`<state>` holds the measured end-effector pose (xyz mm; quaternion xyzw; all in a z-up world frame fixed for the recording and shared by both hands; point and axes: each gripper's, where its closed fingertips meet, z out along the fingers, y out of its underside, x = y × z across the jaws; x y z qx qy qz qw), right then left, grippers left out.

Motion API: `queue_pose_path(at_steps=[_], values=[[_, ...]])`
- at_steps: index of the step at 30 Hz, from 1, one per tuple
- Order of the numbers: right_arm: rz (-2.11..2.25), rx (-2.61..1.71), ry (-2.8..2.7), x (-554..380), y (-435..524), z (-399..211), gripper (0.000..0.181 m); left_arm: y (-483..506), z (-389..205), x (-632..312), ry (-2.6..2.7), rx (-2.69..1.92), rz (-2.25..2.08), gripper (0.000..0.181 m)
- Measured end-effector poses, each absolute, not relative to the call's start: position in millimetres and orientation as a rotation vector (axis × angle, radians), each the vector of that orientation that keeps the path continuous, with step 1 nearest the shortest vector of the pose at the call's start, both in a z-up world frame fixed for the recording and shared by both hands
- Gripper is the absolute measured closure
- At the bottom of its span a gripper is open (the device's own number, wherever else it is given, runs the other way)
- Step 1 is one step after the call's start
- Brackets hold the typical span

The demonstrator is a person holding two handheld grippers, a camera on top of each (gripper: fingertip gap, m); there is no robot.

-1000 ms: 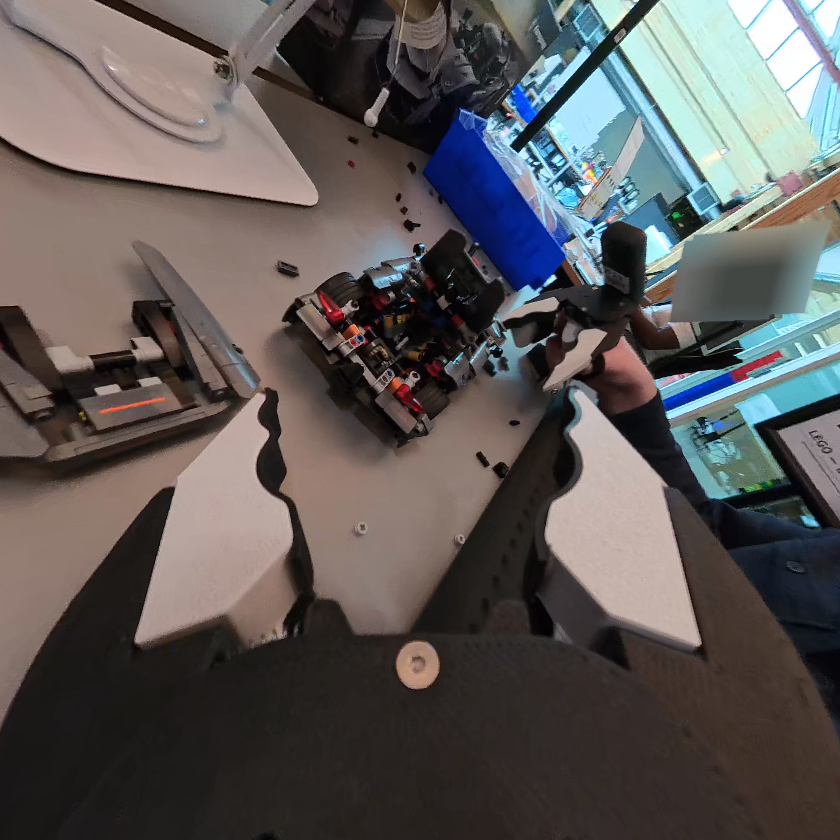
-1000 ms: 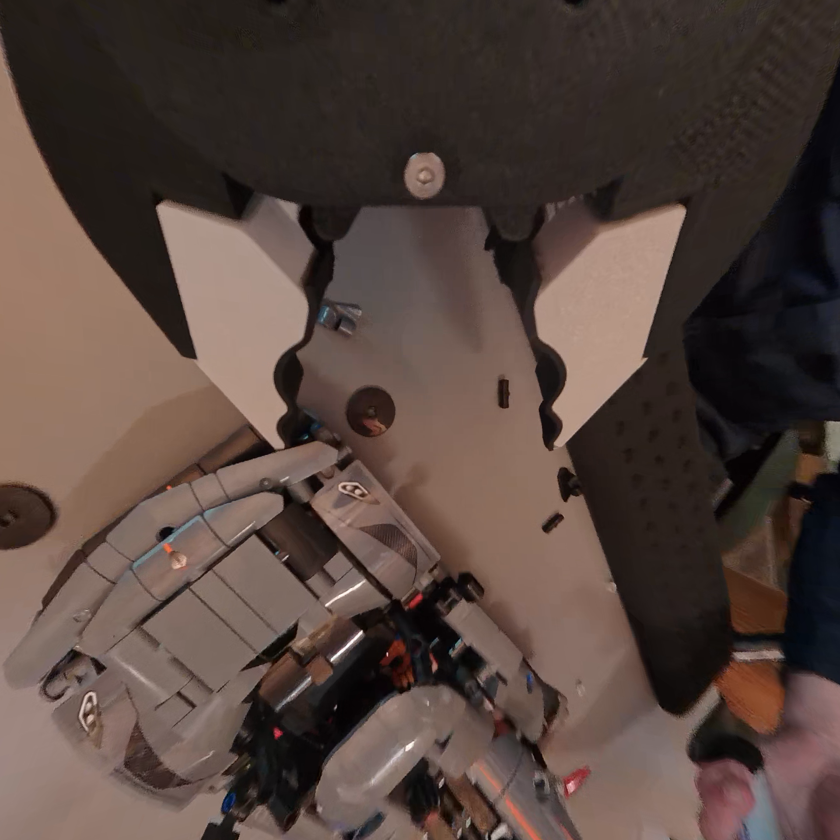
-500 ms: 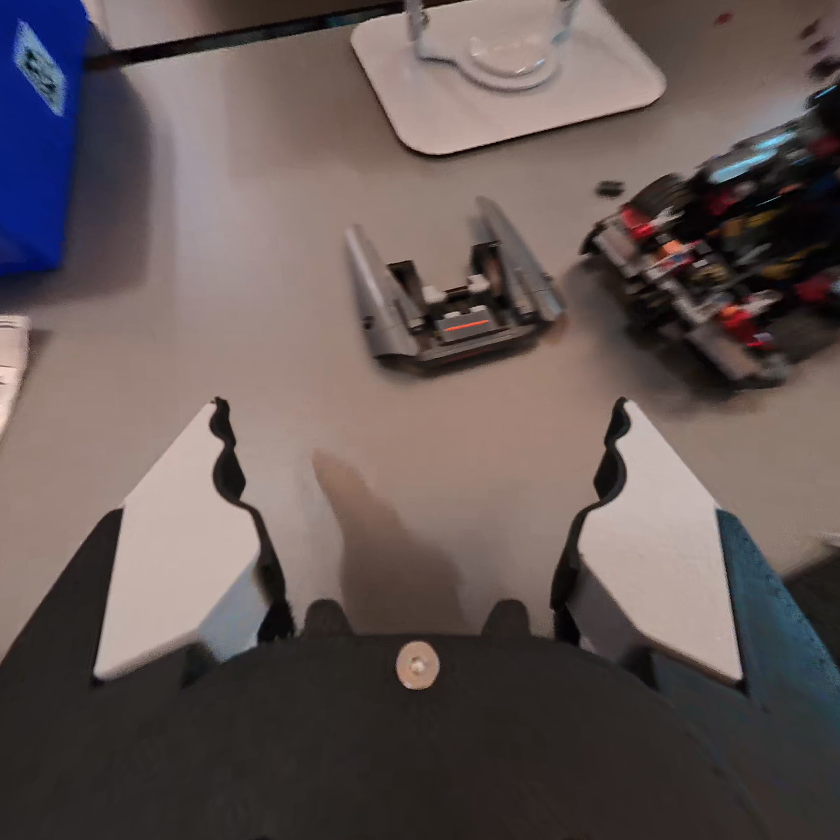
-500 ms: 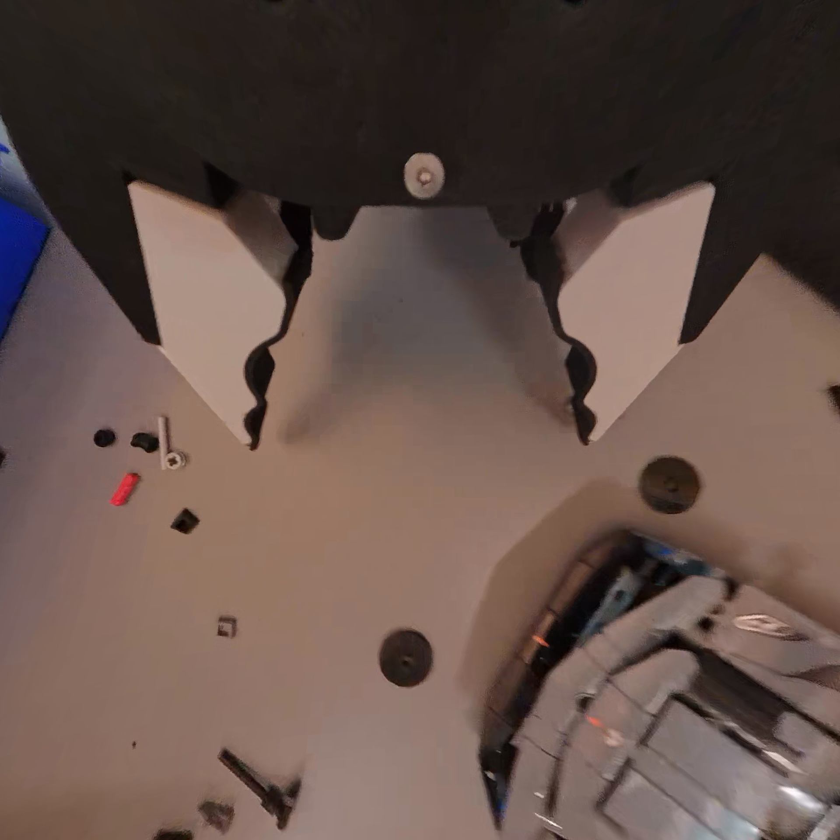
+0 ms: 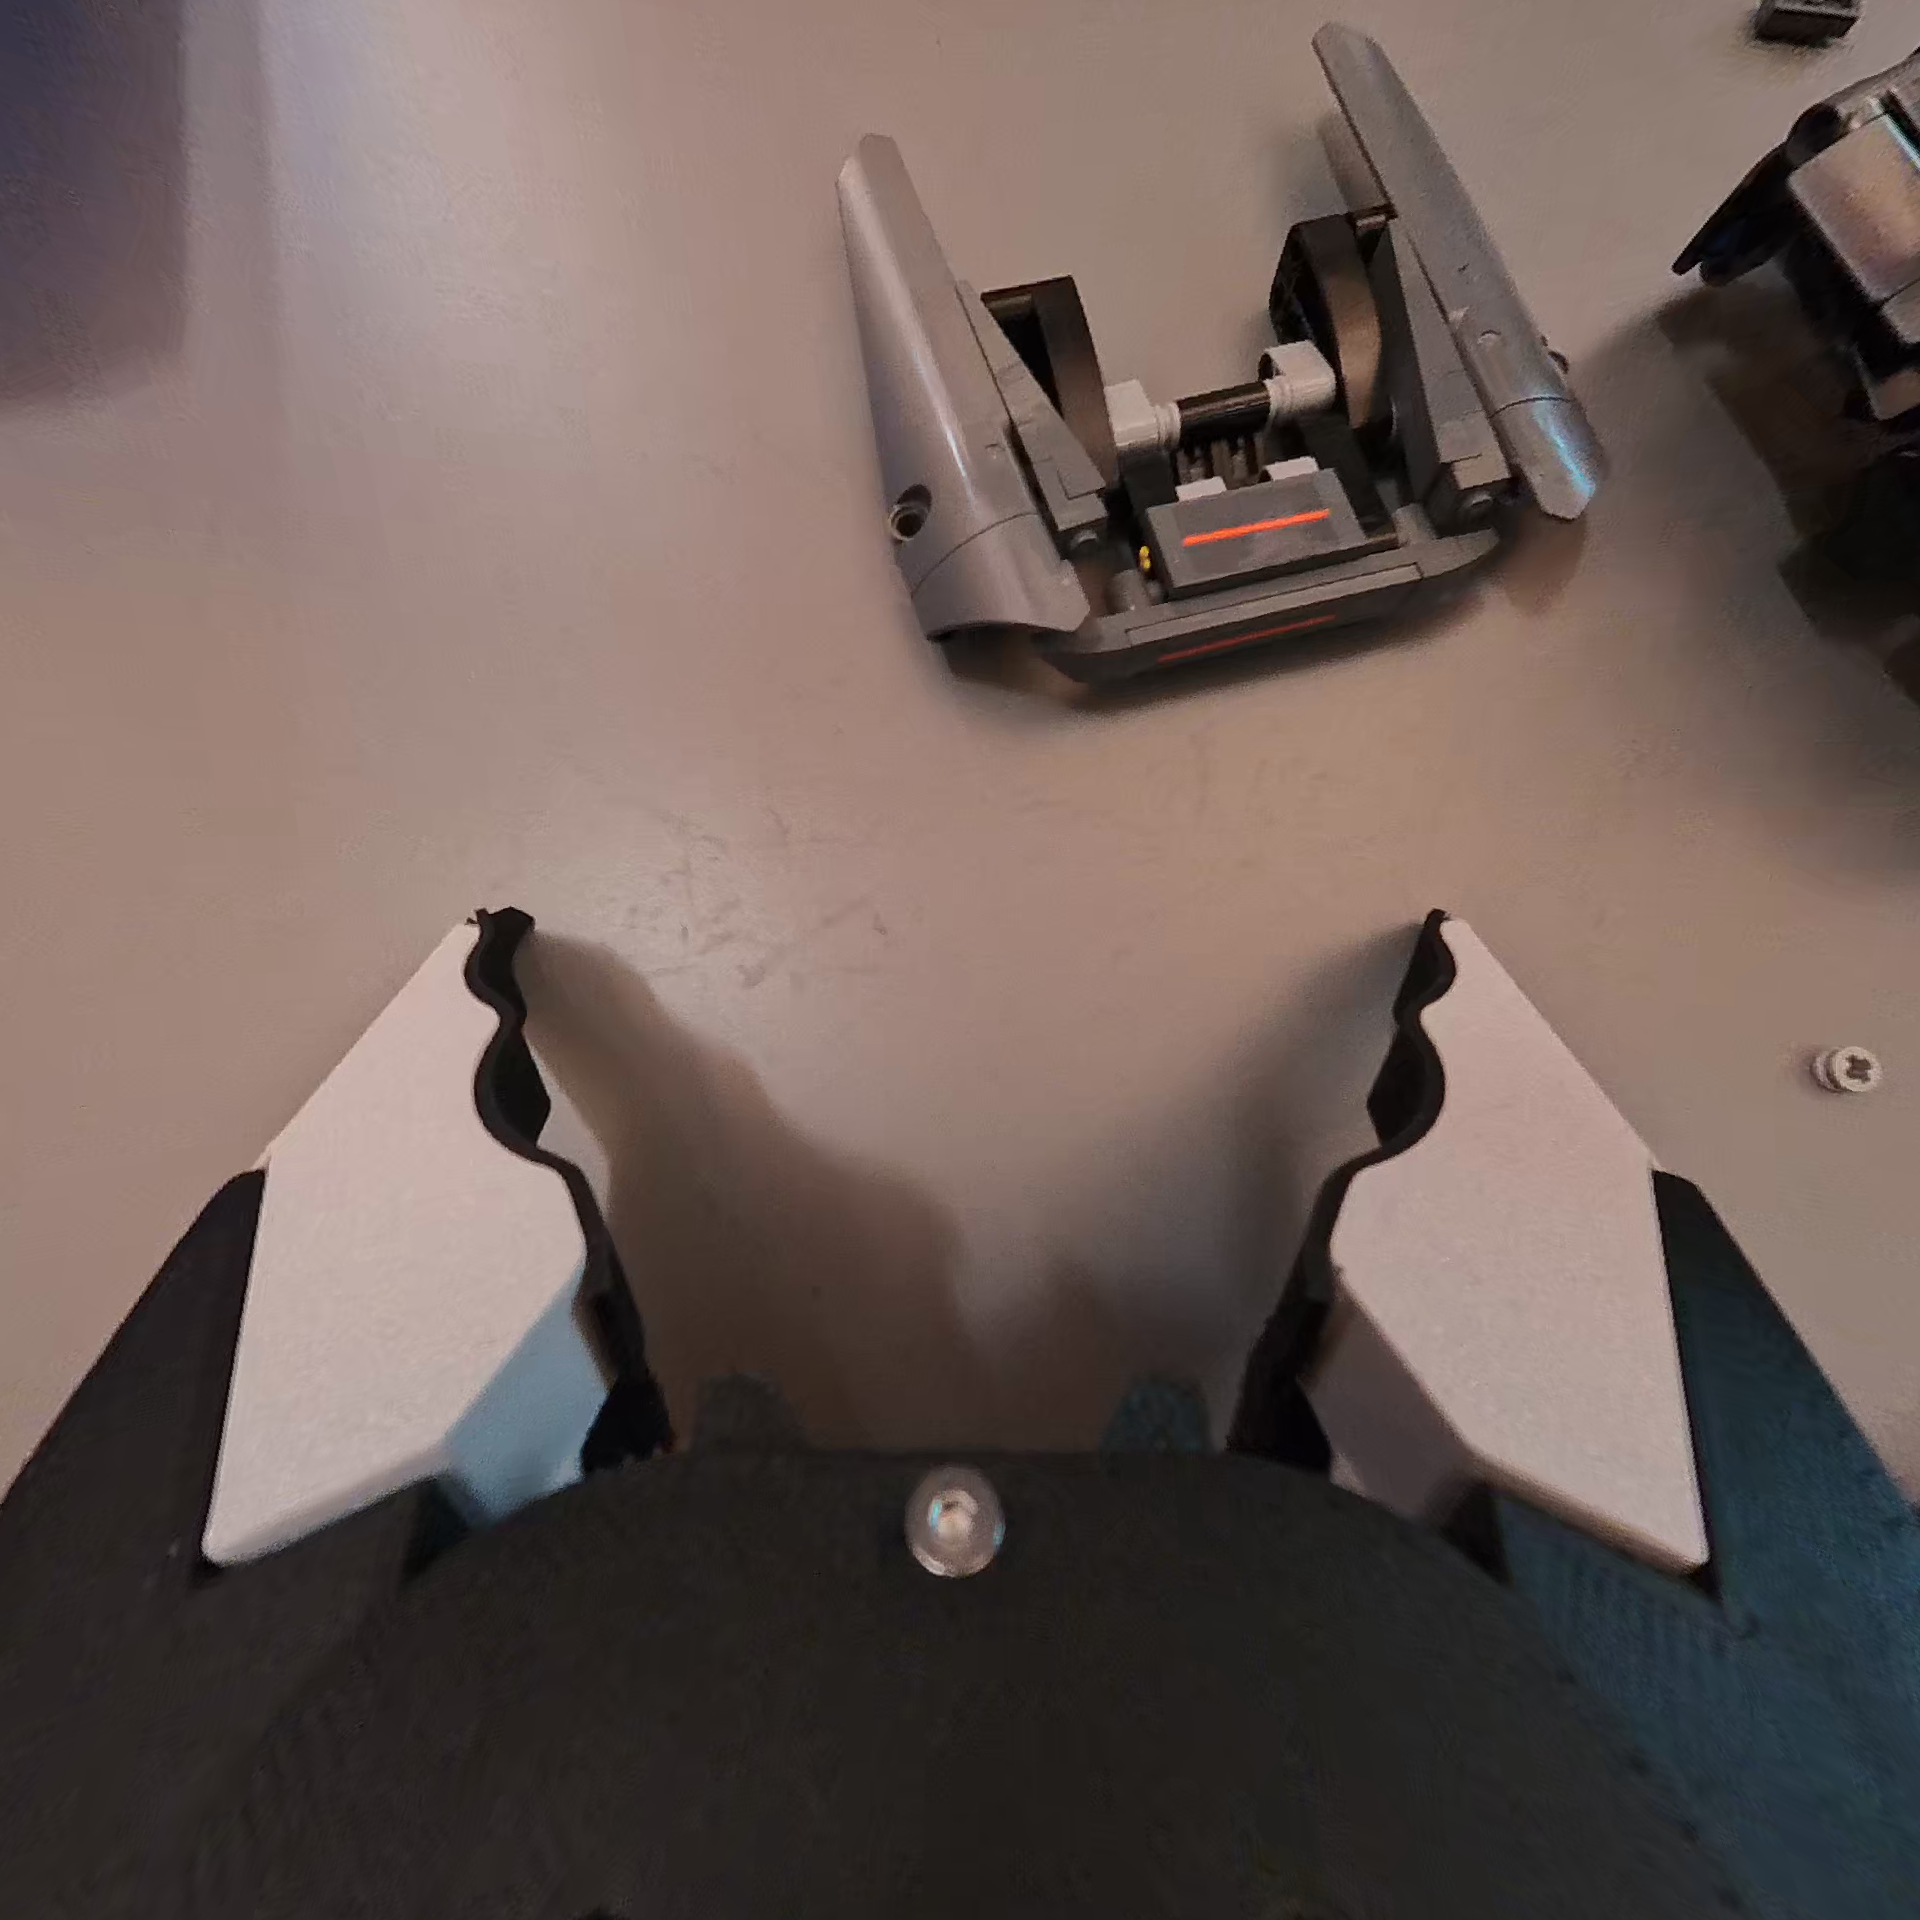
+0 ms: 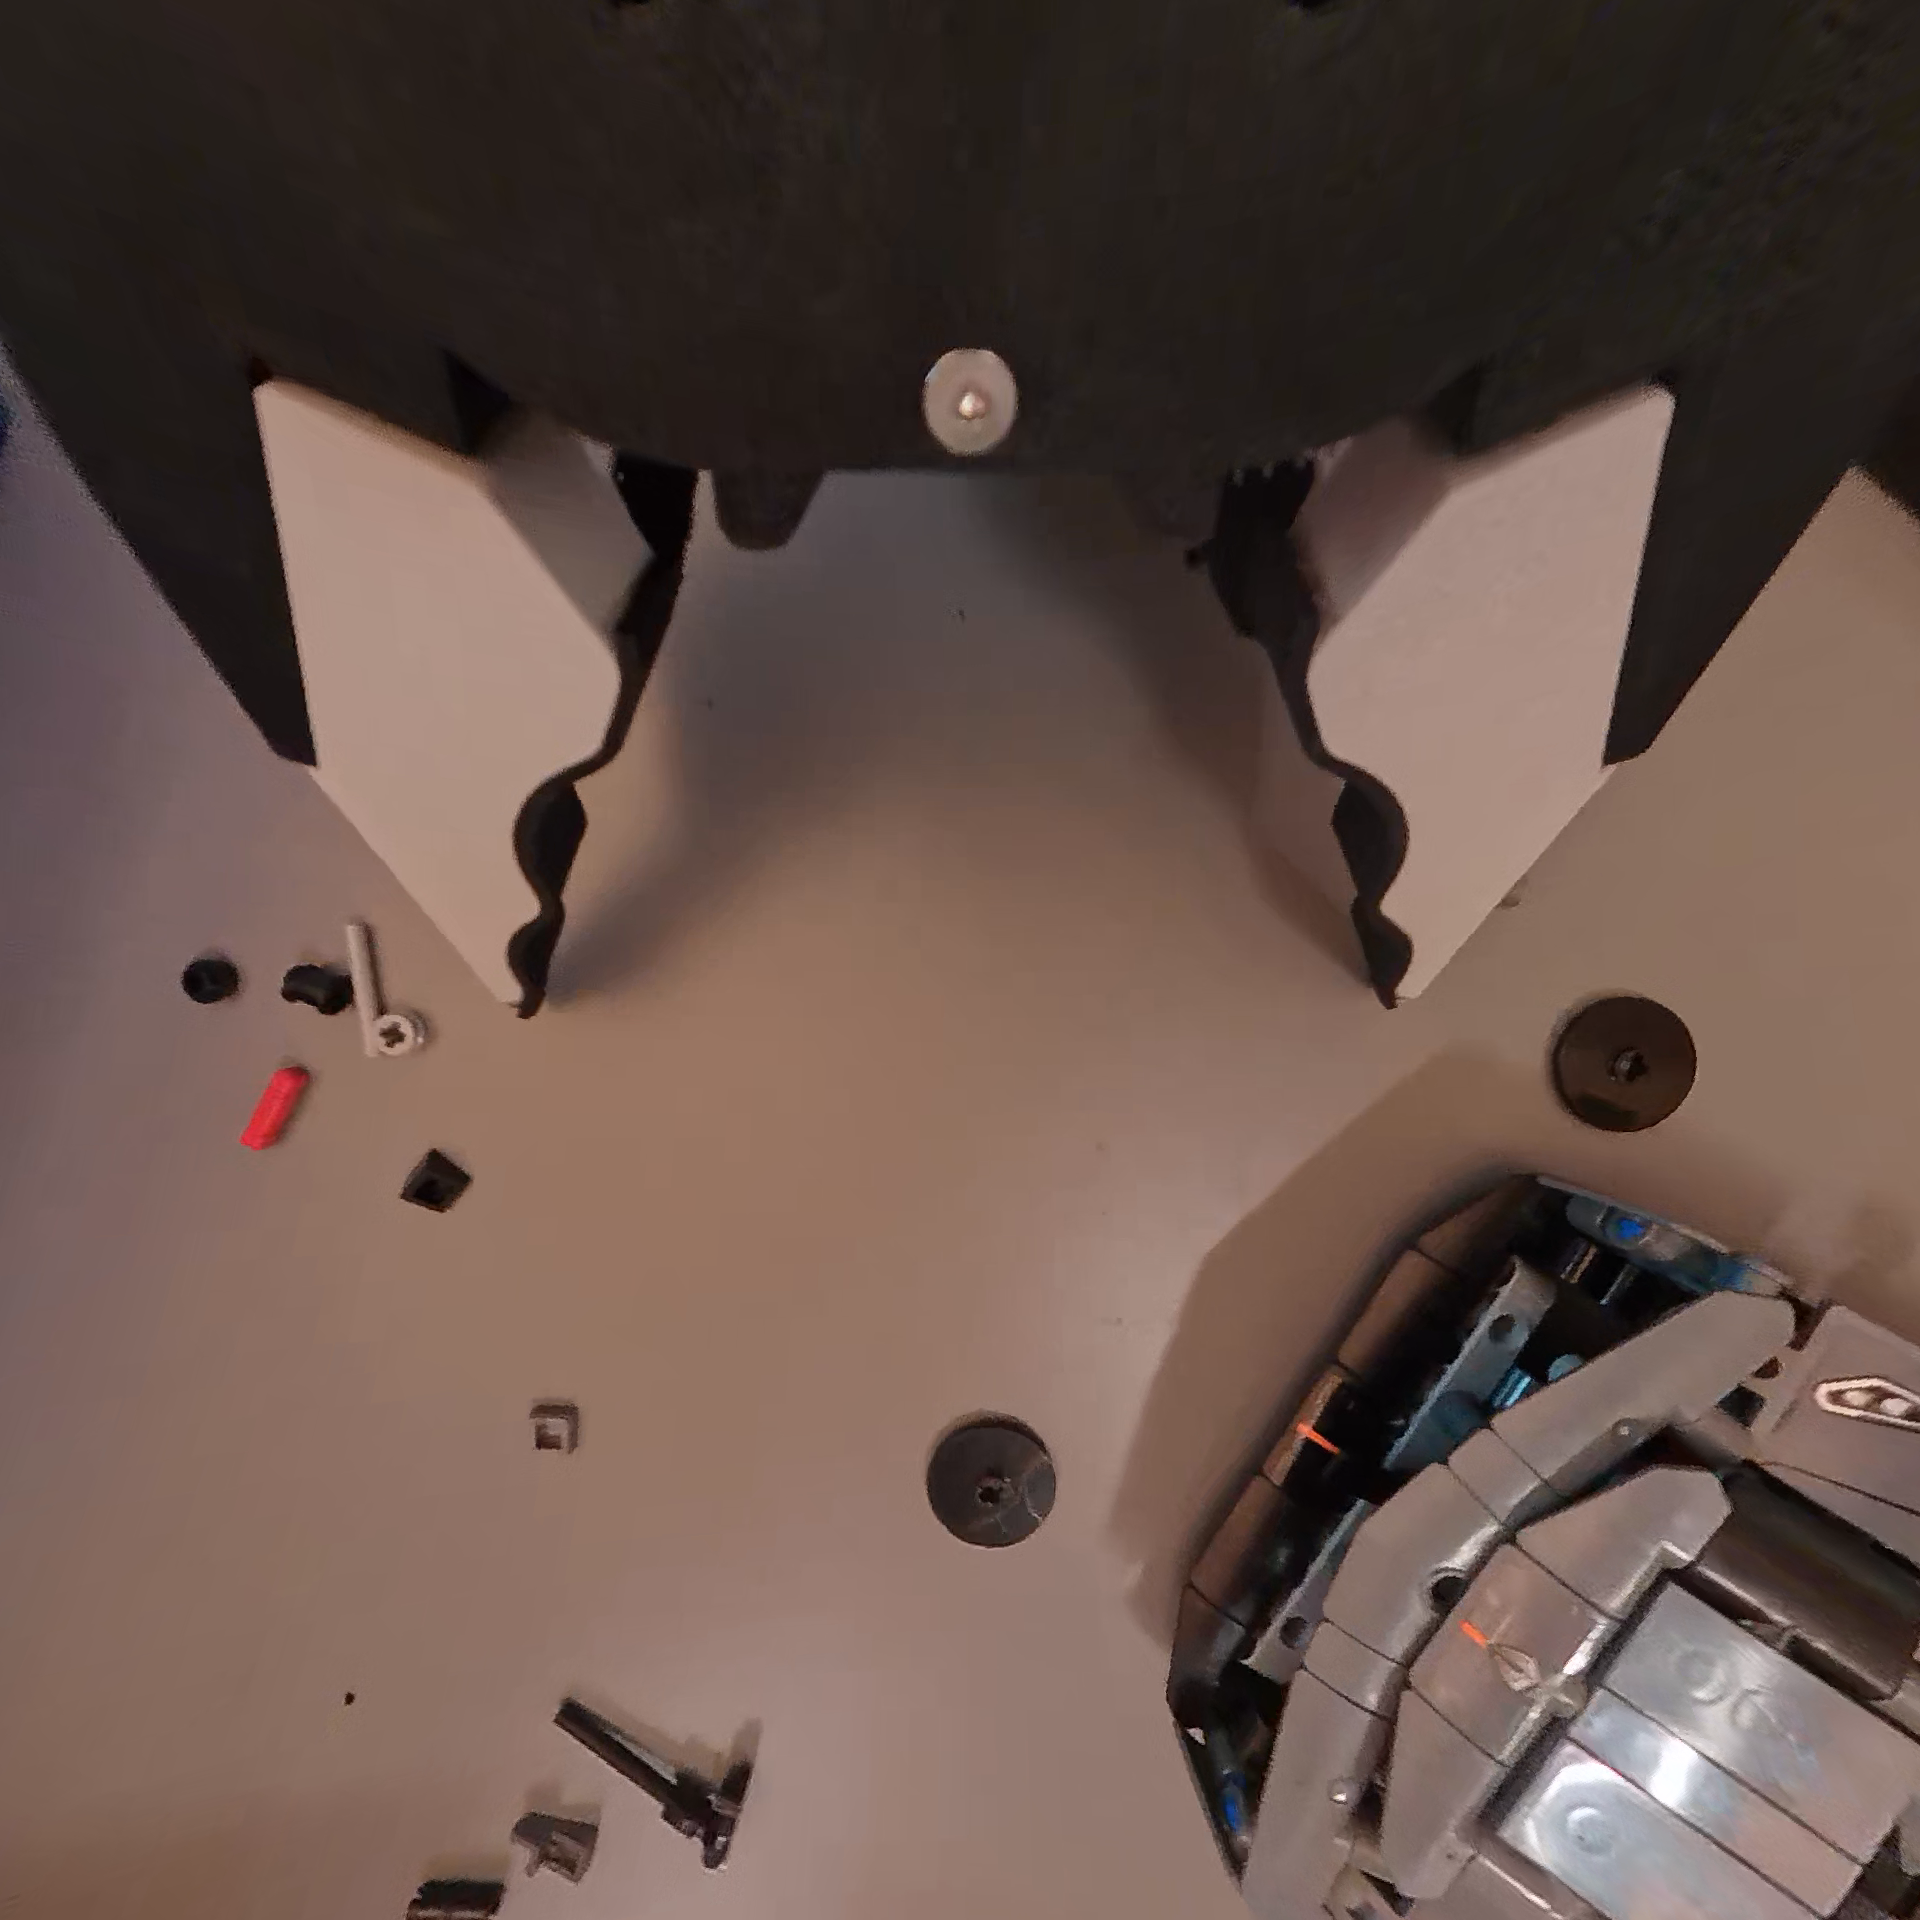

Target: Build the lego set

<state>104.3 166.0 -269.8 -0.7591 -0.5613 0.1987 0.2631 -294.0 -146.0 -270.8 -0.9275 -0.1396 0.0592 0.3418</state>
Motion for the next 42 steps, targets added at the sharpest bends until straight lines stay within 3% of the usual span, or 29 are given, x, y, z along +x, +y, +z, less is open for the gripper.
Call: queue_pose_path(at_steps=[3,42], values=[[0.550,-2.063,-1.479,104,173,-272,0.026,-146,-271,-294,-0.359,-2.412,0.153,0.023],[0.603,-2.004,-1.447,95,175,-272,0.024,-134,-268,-284,-0.362,-2.397,0.160,0.022]])
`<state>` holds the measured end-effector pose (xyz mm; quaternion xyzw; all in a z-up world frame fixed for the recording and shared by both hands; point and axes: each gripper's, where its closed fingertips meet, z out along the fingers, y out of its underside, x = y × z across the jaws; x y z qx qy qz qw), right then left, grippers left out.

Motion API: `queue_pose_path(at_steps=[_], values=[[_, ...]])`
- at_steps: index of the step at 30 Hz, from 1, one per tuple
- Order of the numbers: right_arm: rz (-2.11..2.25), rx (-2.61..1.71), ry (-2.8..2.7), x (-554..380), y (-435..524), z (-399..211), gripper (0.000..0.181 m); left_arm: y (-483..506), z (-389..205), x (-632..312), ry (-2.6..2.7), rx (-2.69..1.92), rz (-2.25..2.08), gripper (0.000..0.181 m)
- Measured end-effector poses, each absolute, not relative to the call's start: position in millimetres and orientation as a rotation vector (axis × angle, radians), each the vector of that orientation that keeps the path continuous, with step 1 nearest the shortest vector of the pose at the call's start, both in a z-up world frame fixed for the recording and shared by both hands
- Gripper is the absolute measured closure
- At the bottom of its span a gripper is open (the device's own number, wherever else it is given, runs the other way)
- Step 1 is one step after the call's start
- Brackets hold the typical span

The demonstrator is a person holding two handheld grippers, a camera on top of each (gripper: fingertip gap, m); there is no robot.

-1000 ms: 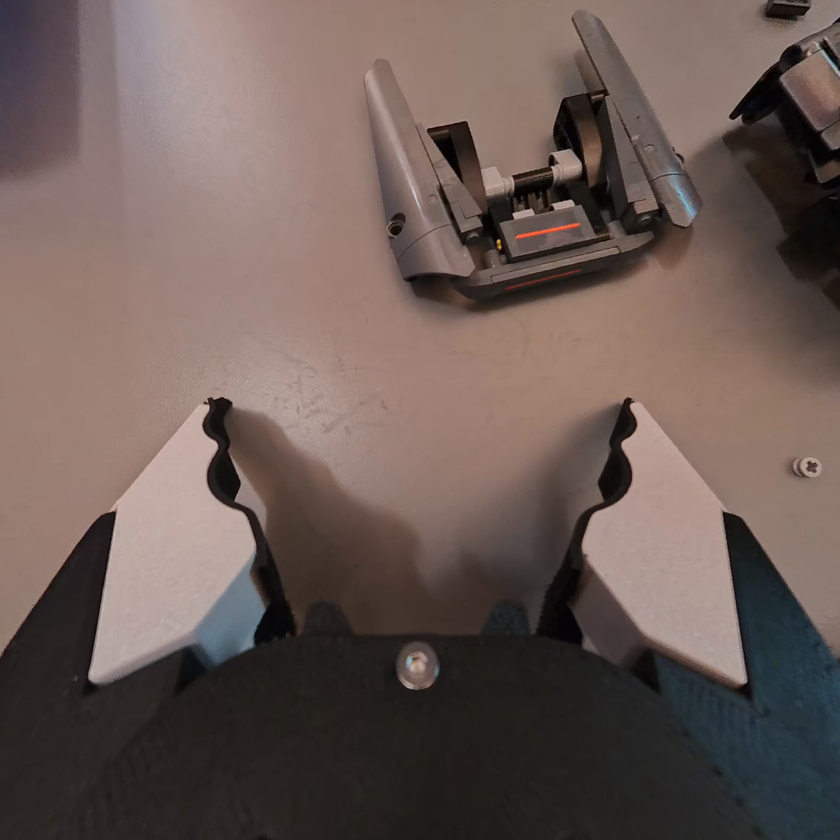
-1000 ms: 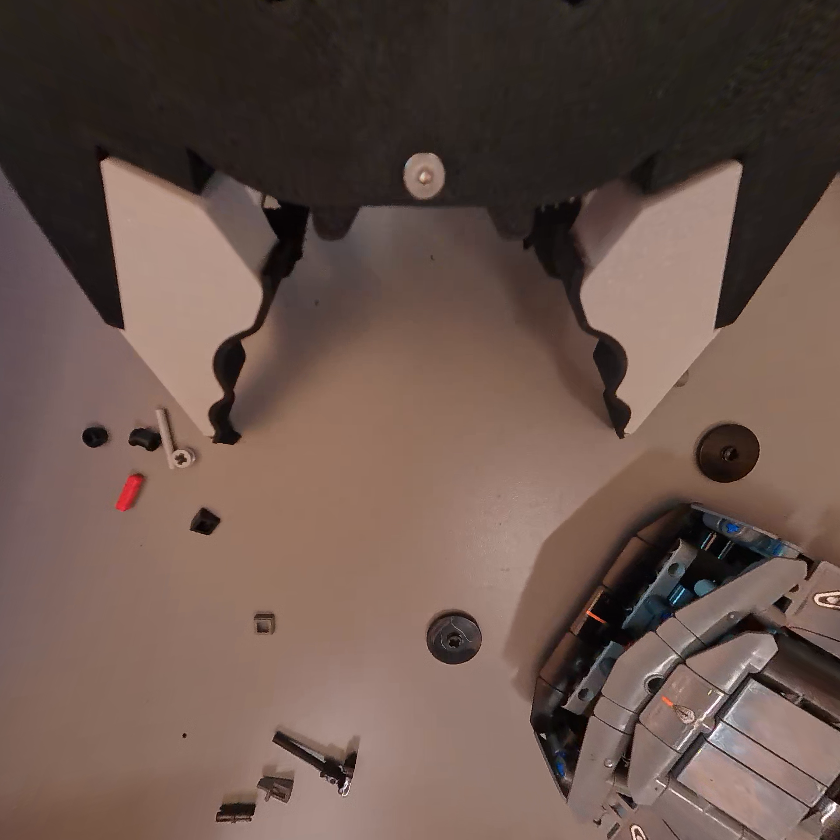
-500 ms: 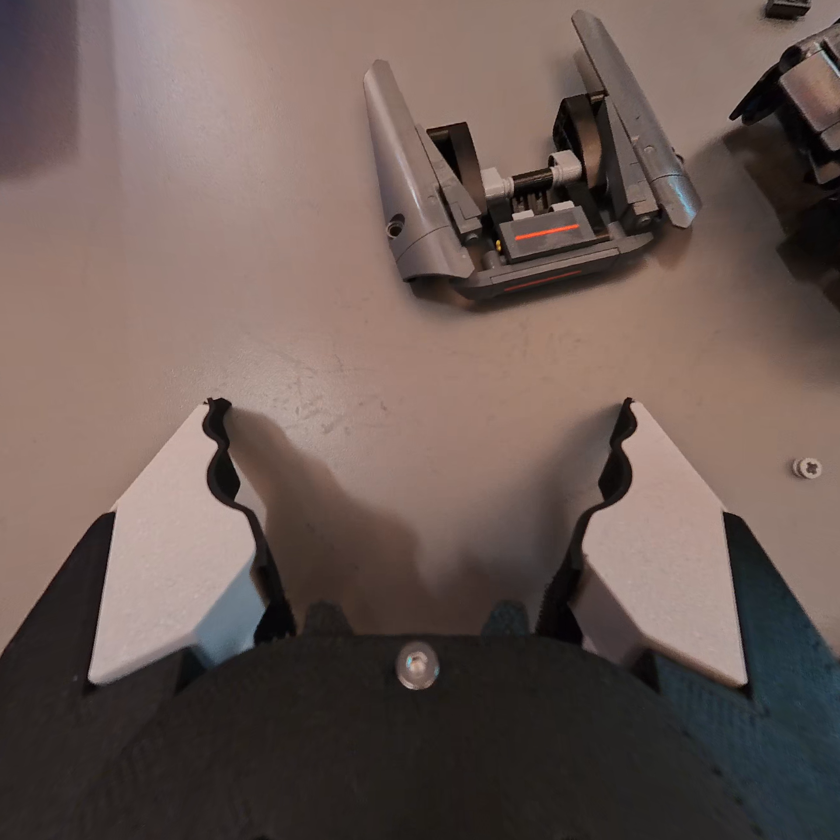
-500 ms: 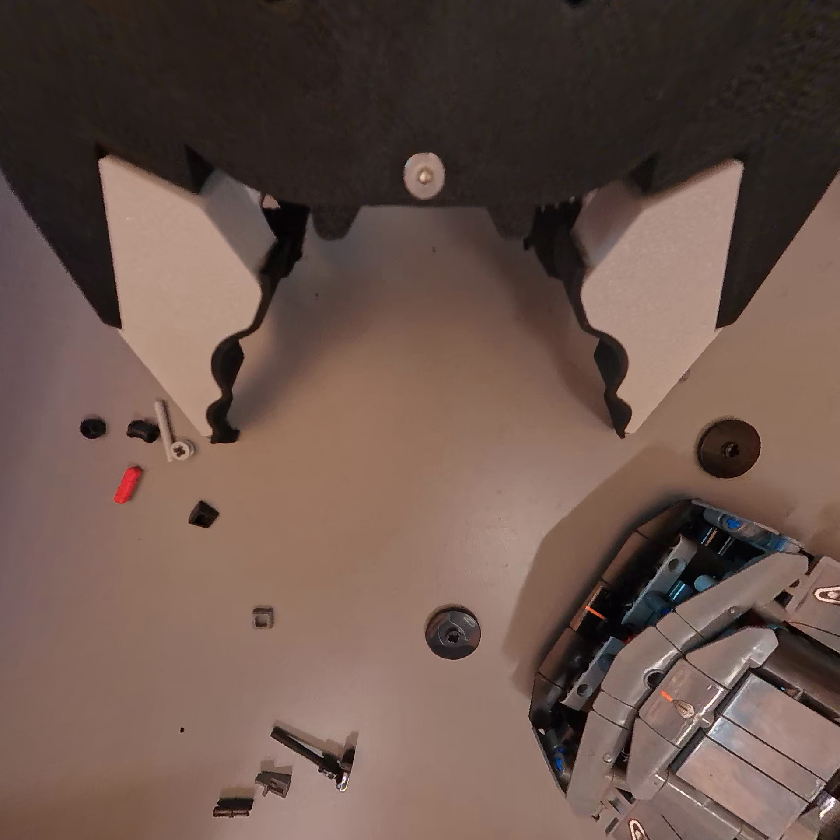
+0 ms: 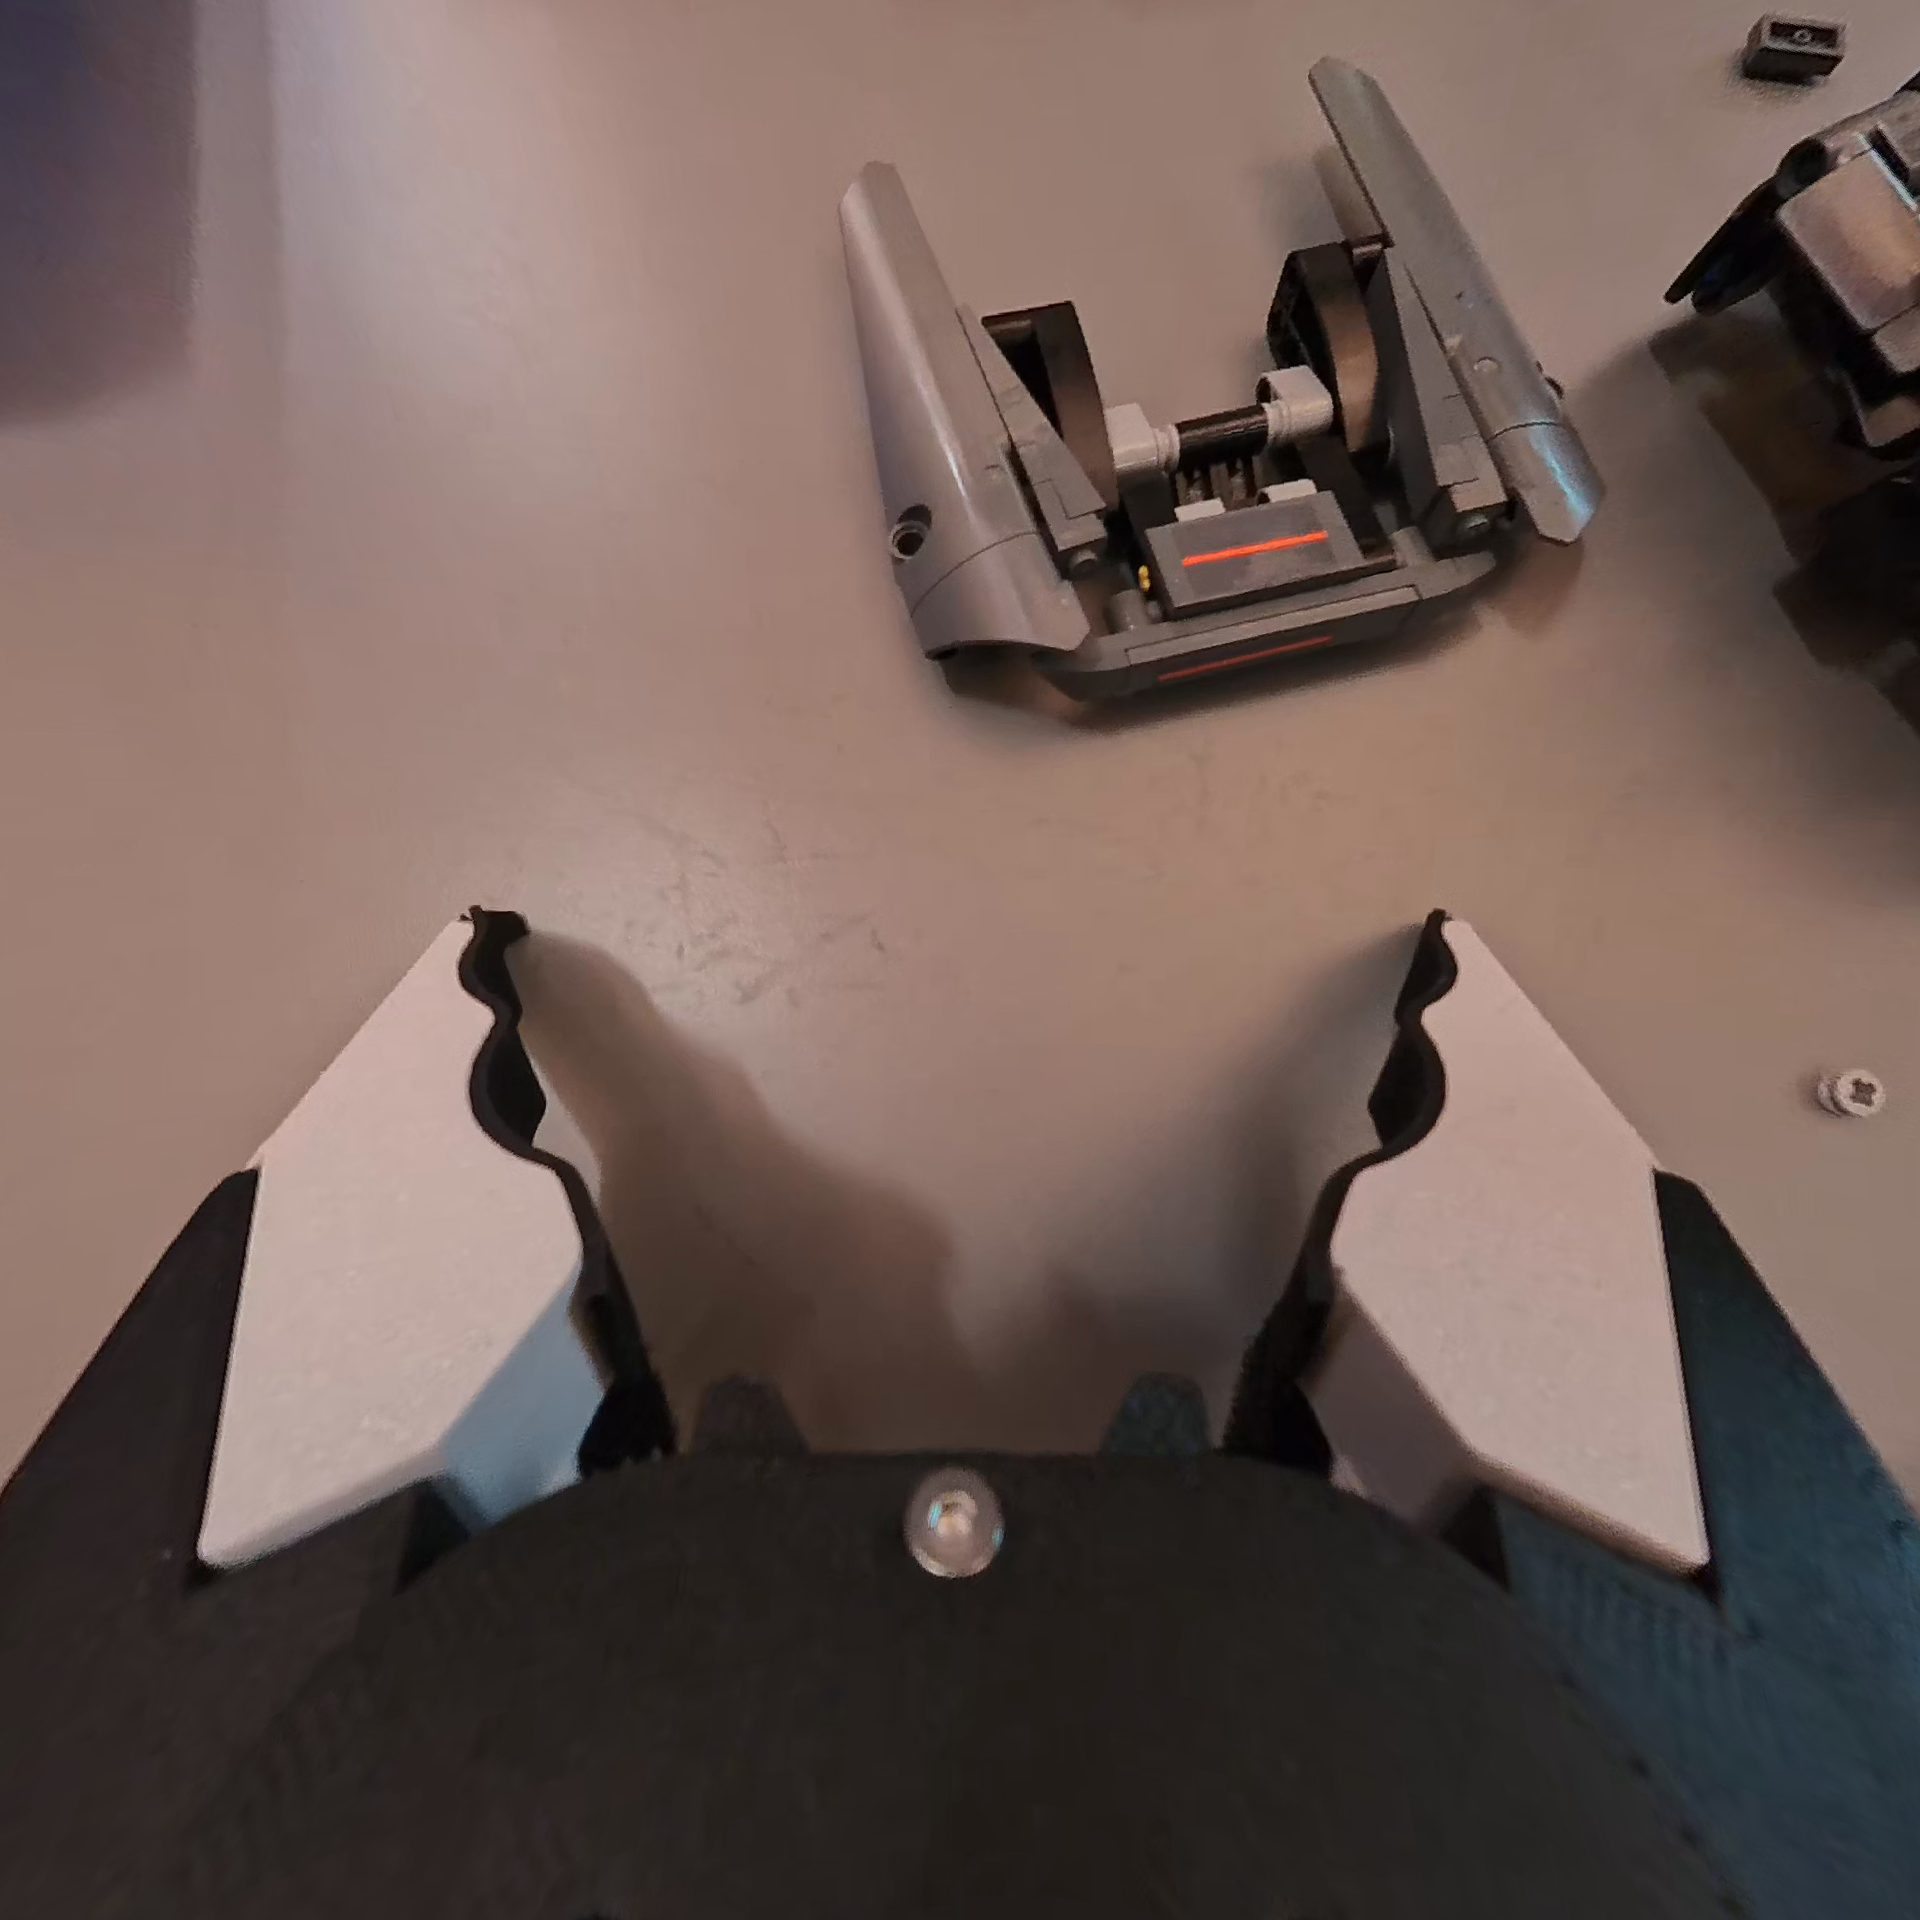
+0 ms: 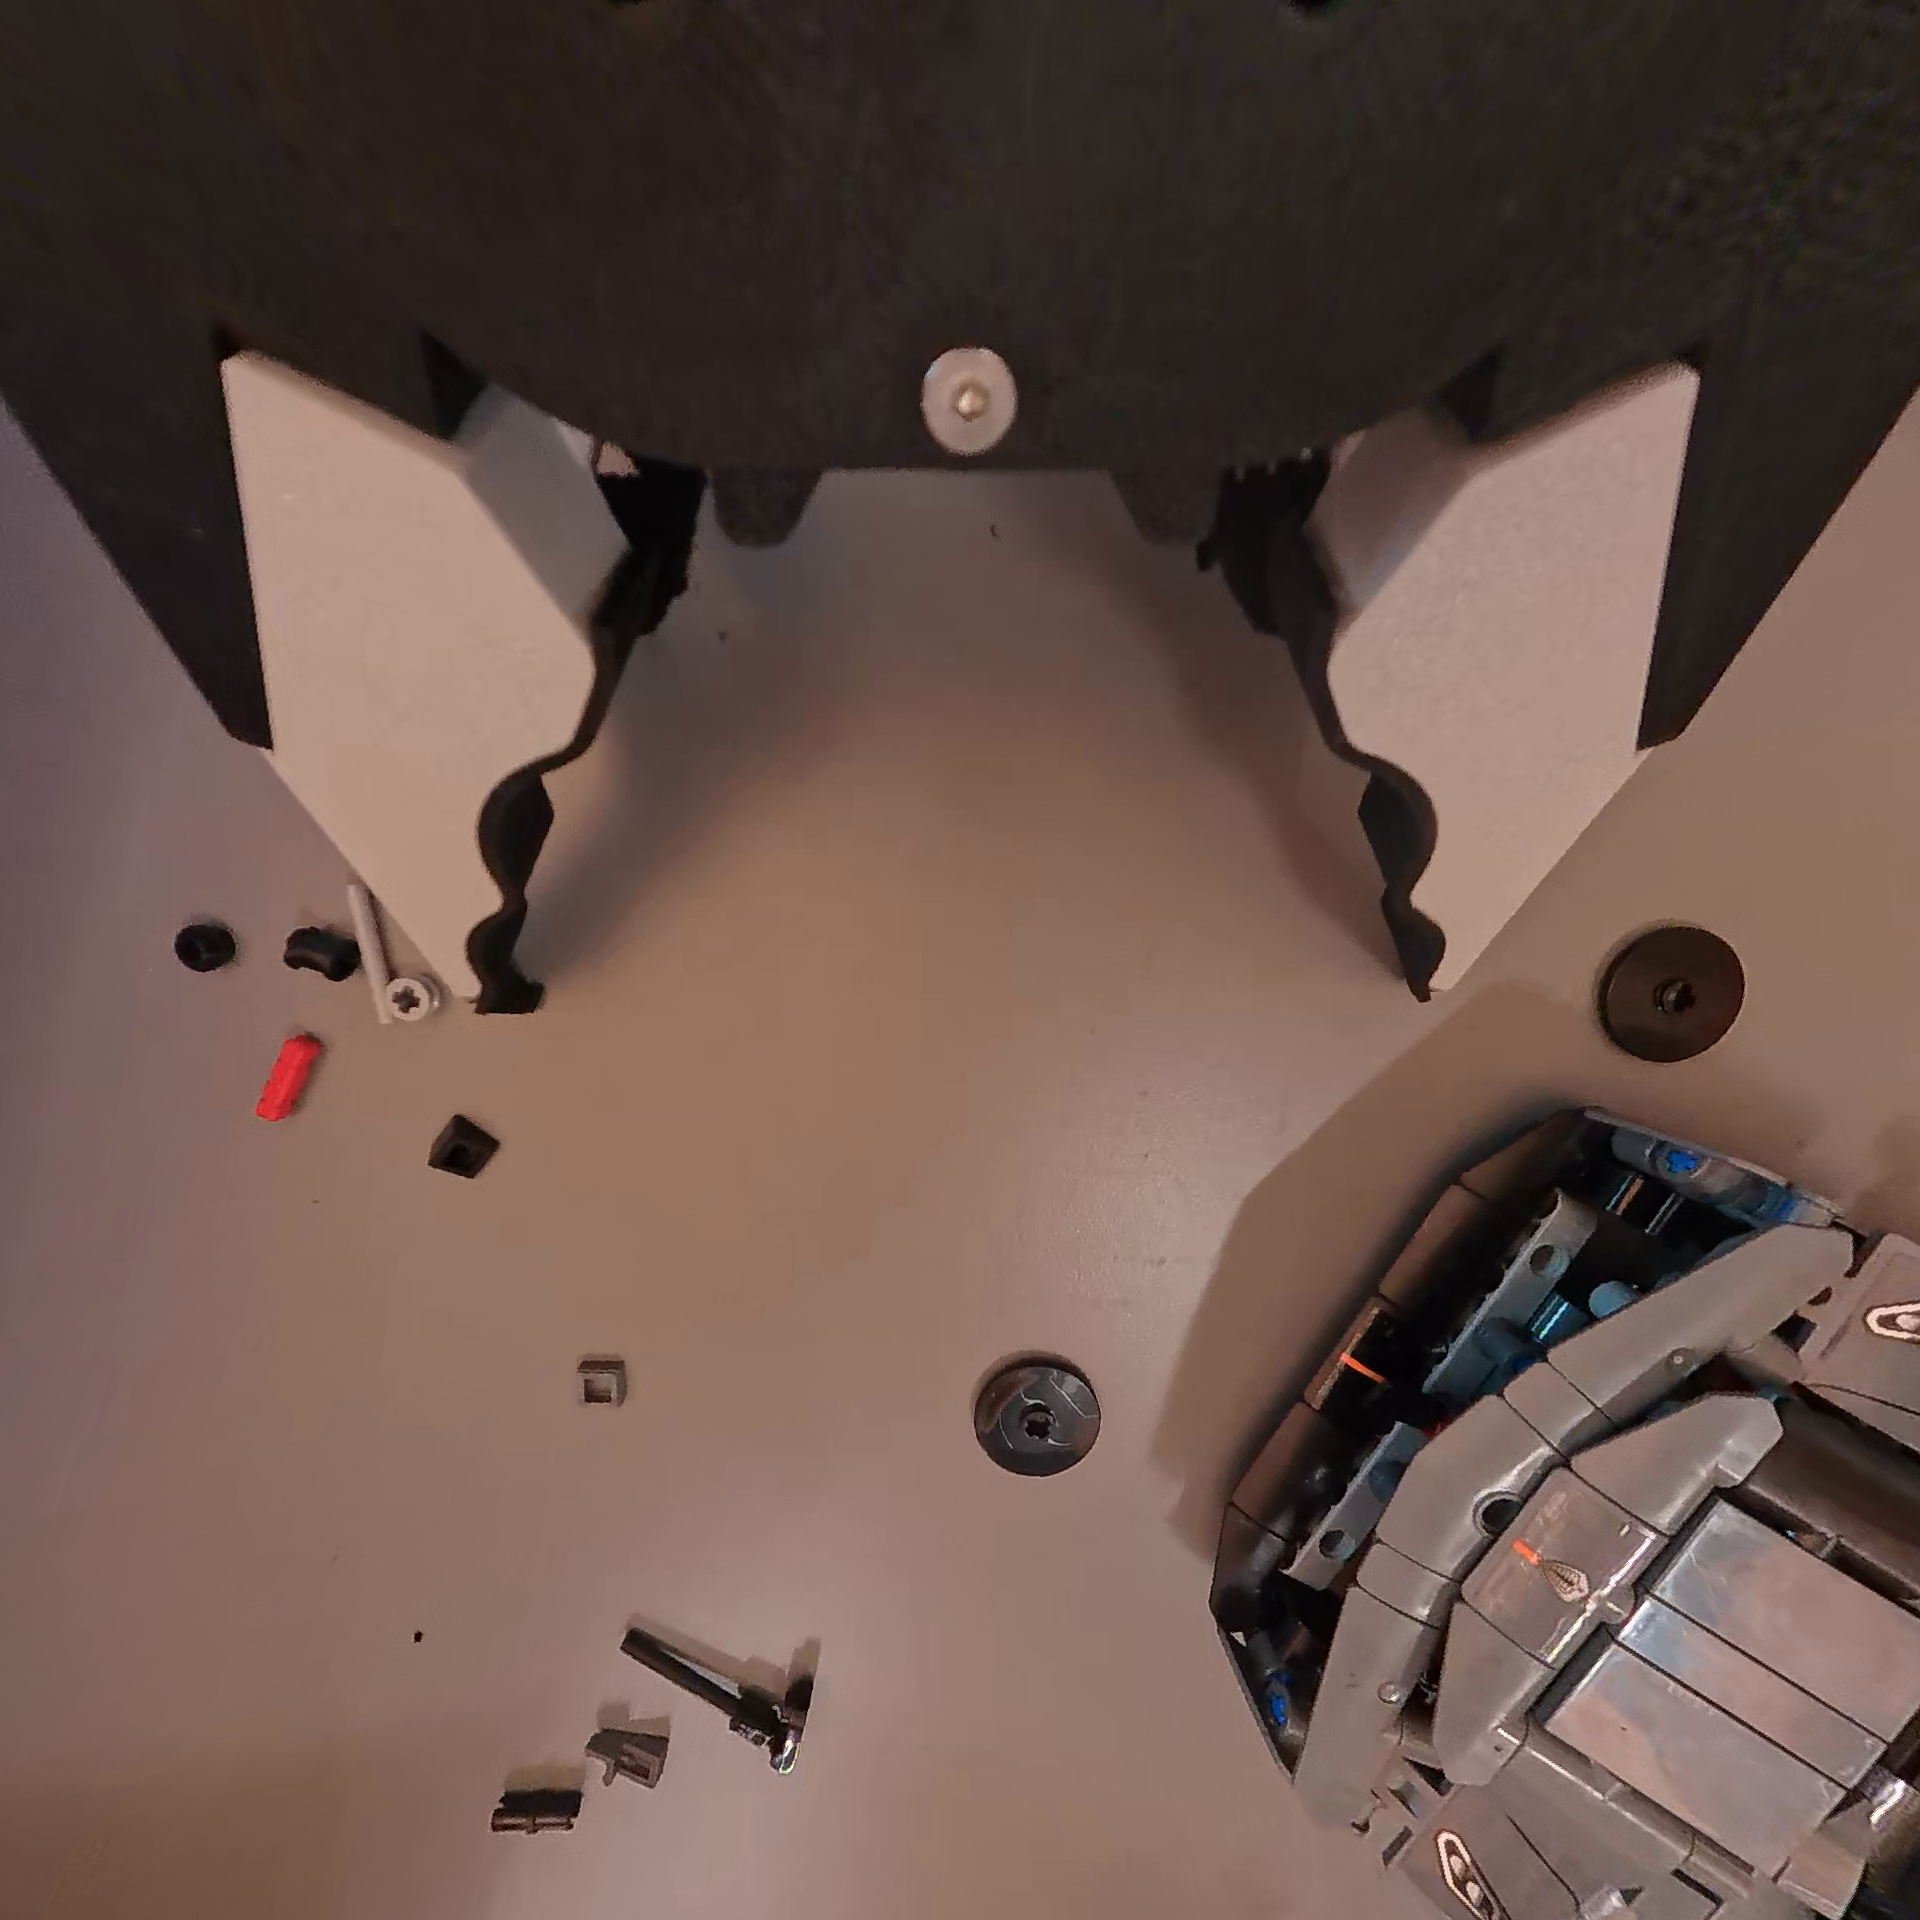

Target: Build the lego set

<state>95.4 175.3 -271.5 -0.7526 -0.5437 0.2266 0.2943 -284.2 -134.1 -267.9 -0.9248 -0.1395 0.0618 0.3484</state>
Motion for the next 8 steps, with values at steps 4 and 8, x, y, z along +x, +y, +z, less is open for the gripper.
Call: queue_pose_path(at_steps=[4,8], values=[[0.603,-2.004,-1.447,95.2,175.5,-271.6,0.024,-138.8,-270.0,-291.8,-0.366,-2.392,0.157,0.022],[0.594,-2.010,-1.457,95.2,175.4,-271.5,0.025,-143.4,-270.4,-296.3,-0.371,-2.403,0.158,0.023]])
